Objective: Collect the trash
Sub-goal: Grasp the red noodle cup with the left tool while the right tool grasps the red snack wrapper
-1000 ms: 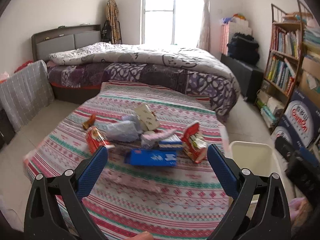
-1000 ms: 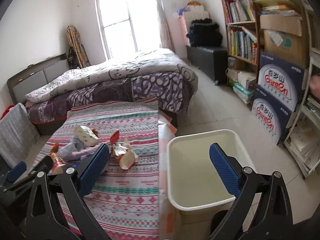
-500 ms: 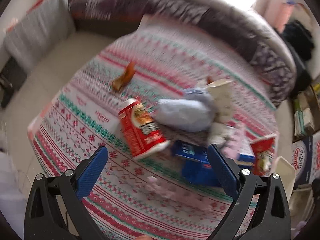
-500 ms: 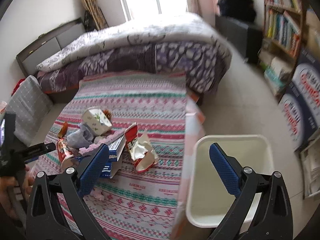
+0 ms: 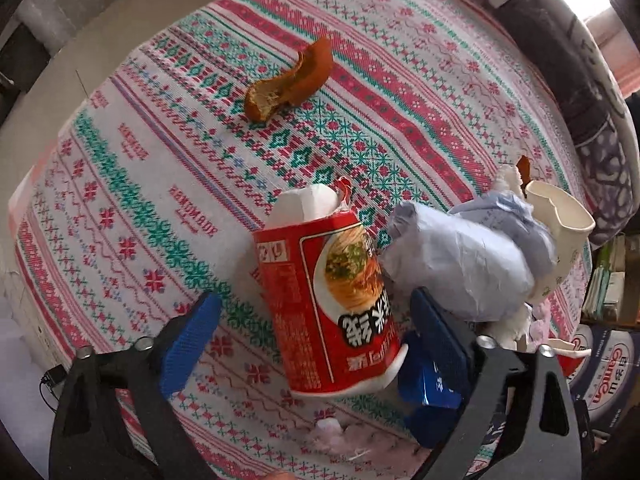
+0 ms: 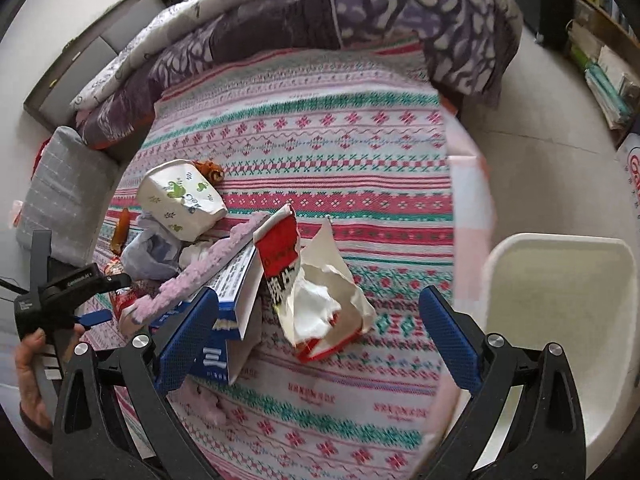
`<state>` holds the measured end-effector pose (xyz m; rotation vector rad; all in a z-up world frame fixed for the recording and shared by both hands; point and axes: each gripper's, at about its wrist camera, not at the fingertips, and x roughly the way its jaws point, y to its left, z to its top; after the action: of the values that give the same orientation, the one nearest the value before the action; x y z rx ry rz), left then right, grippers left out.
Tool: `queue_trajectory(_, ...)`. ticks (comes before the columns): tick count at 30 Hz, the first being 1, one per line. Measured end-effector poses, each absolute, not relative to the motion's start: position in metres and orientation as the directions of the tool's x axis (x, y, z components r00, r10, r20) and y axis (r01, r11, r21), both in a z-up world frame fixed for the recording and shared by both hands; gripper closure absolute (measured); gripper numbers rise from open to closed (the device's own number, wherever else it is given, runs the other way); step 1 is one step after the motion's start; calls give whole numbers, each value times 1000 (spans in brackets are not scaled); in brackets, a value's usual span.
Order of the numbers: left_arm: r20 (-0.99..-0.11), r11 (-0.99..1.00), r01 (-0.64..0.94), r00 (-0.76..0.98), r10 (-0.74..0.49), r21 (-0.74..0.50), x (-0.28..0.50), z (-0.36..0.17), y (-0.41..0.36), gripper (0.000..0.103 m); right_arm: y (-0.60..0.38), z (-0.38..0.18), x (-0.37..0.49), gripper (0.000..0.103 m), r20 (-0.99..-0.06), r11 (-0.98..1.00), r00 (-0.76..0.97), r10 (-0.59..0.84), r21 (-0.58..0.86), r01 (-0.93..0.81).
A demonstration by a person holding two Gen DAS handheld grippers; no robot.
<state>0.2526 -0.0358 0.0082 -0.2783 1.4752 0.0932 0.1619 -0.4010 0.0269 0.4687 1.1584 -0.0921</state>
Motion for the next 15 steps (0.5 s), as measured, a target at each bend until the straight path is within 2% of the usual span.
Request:
queue_trajectory(1,-989,963,-230,87,-123,-140,251,10,-35,32,-400,23,166,7,-900,896,399,177,315,313)
queue_trajectory(3,-986,960,-224,62,-158,-168,248,11,-36,45,-400,15,171,7,-905,890,383,183,318,326)
queue_trajectory(4,-985,959,-224,57,-163,-171,247,12,-36,48,-400,12,173,7,-907,887,378,187,321,333)
queue_trajectory(9,-980,960,-213,114,-160,-182,239,38,-24,54,-398,2,180,7,-915,888,360,182,310,339)
queue_trajectory(15,-949,968,-168,285,-135,-188,223,110,-13,55,-395,-12,183,7,-927,888,323,190,303,347)
